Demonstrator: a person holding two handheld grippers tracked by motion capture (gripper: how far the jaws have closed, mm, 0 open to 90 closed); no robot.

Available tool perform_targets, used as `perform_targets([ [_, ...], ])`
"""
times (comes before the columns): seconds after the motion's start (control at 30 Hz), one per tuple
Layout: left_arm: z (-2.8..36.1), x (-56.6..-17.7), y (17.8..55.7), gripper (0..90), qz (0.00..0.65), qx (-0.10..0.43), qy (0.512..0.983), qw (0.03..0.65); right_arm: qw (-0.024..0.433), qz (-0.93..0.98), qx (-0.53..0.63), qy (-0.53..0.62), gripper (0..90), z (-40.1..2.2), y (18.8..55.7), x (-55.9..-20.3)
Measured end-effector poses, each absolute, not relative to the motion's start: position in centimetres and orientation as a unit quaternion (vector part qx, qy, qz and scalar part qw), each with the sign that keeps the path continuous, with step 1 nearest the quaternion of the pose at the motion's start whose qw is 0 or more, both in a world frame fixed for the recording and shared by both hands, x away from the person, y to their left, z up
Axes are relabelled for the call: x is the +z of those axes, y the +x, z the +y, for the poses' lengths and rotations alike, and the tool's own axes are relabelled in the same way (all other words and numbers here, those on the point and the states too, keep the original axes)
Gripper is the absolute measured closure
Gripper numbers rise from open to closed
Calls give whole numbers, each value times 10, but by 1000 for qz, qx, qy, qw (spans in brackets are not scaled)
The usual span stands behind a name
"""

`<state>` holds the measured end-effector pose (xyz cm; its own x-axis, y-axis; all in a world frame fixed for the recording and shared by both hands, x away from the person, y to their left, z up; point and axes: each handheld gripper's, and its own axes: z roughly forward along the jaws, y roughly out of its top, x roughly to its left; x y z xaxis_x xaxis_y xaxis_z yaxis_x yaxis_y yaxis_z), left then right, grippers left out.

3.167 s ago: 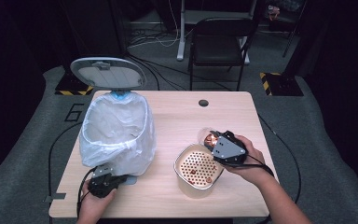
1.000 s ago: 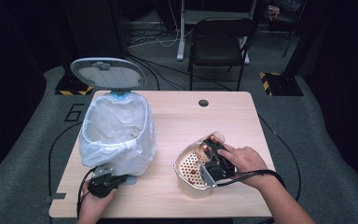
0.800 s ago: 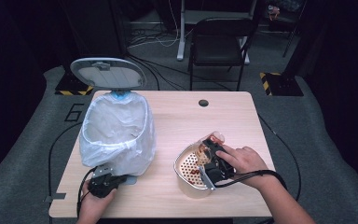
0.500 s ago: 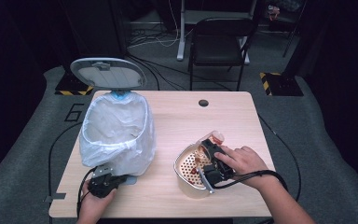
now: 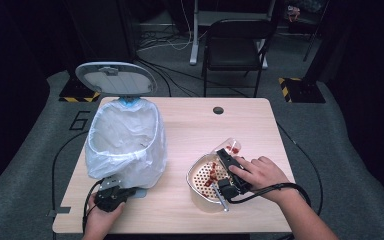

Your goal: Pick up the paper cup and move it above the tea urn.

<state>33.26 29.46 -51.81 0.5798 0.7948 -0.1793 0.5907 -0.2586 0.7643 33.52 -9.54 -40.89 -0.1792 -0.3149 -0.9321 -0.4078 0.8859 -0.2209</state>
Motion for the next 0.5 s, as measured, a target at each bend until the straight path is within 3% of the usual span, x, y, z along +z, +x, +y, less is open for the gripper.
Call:
perform_targets([
  [0.5,295,-518,333,900,442,122,784,419,613,724,-28,-314,542,-90,330,-413],
])
